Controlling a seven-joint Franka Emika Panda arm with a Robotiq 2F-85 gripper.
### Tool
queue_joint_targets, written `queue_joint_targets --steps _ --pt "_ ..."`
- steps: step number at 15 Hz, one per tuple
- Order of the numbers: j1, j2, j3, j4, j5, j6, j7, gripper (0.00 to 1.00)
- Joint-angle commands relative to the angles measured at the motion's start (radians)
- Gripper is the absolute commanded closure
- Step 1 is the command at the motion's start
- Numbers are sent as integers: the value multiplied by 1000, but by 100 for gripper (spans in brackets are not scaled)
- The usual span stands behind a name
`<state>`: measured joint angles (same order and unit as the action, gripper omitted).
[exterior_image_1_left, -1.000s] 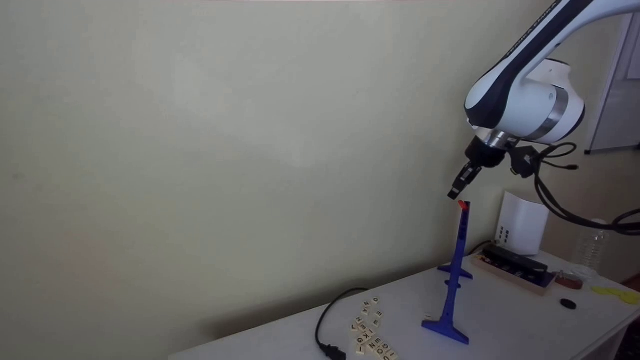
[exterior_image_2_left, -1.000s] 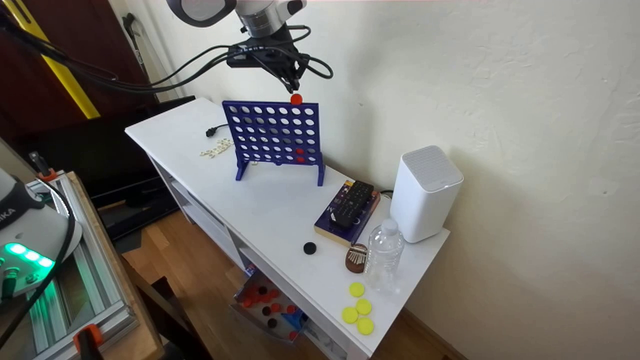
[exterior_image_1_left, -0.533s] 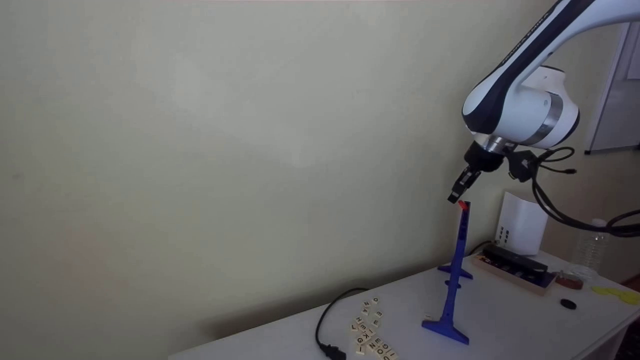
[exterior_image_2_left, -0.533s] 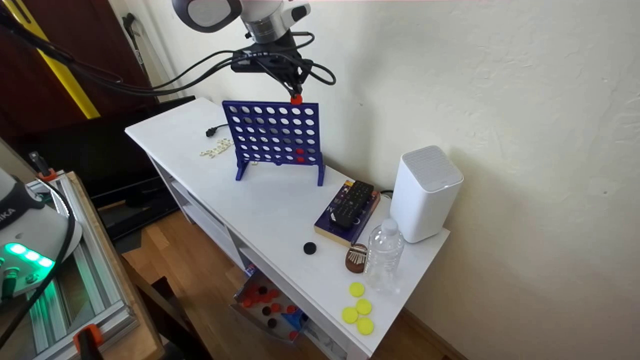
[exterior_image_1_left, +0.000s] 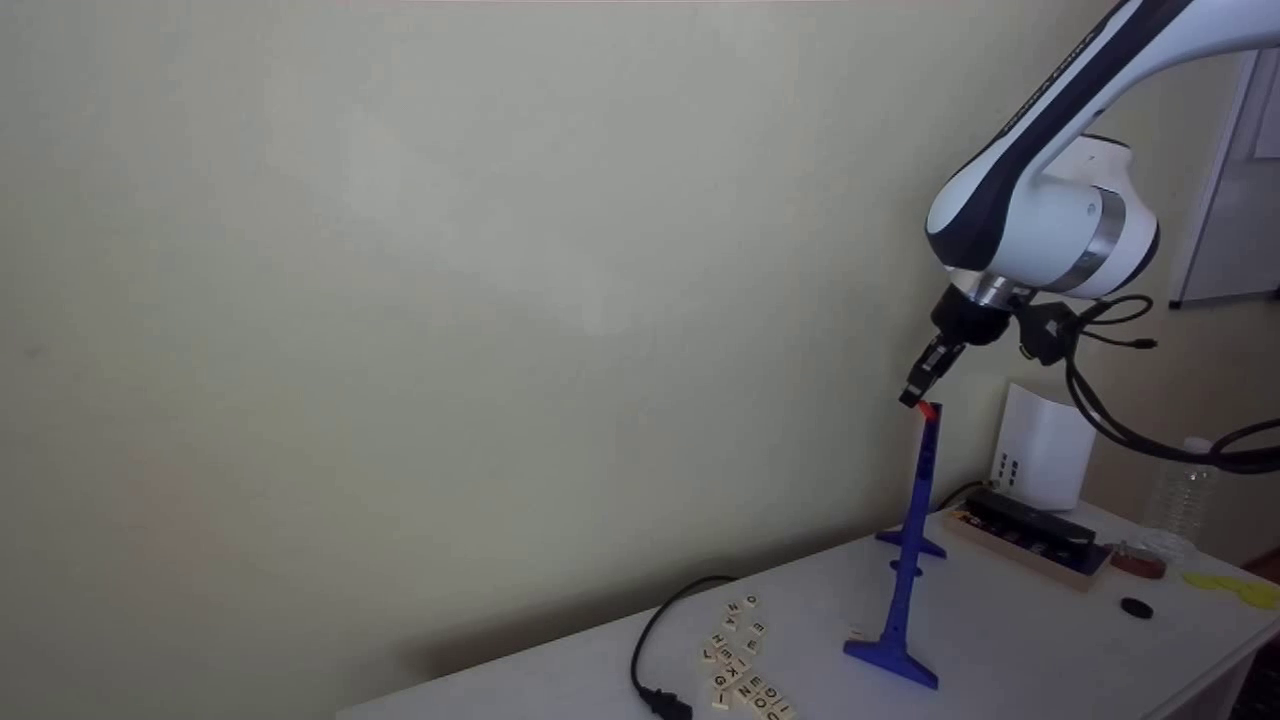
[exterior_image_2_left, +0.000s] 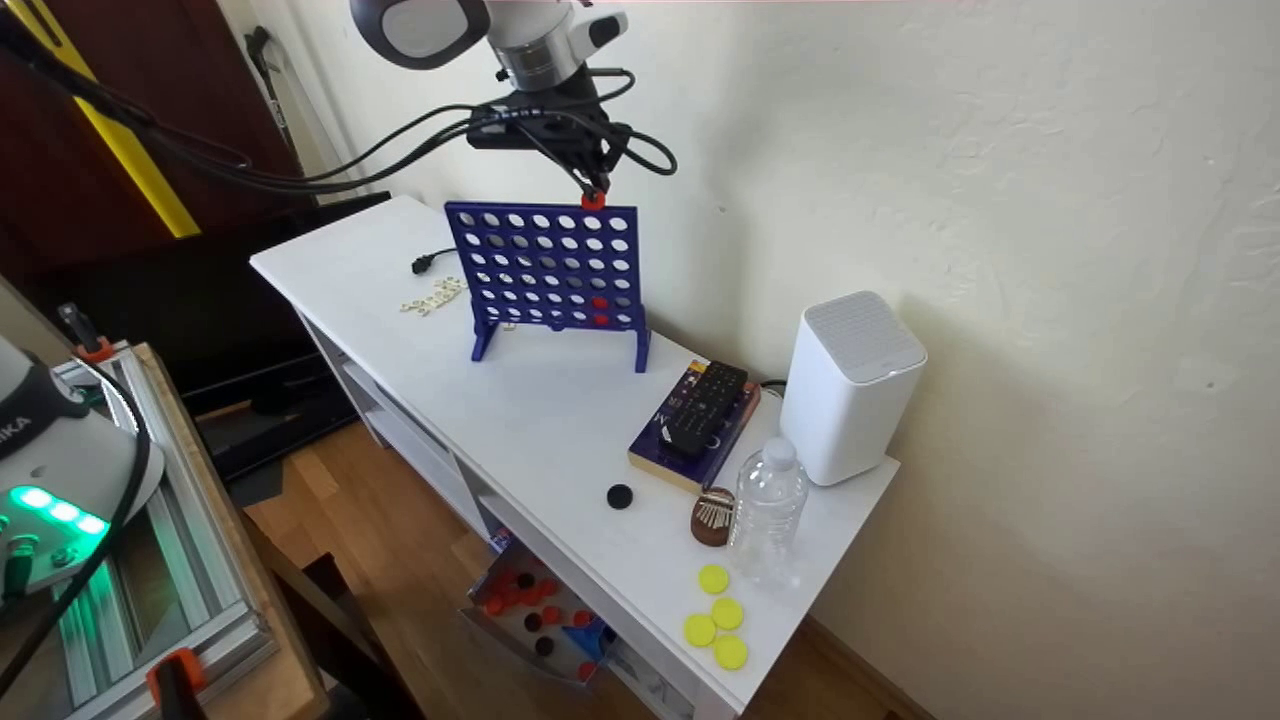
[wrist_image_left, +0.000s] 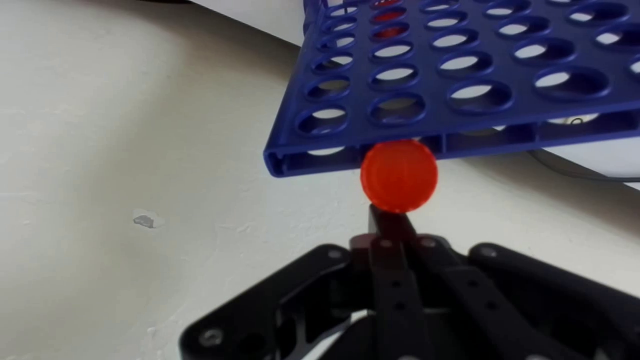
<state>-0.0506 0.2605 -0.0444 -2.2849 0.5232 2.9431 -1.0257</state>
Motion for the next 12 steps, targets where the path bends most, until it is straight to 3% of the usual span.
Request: queue_joint_targets --steps 1,12 --pt "25 11 -30 14 -39 -7 40 100" --pt "62 0 -70 7 -44 -11 52 100"
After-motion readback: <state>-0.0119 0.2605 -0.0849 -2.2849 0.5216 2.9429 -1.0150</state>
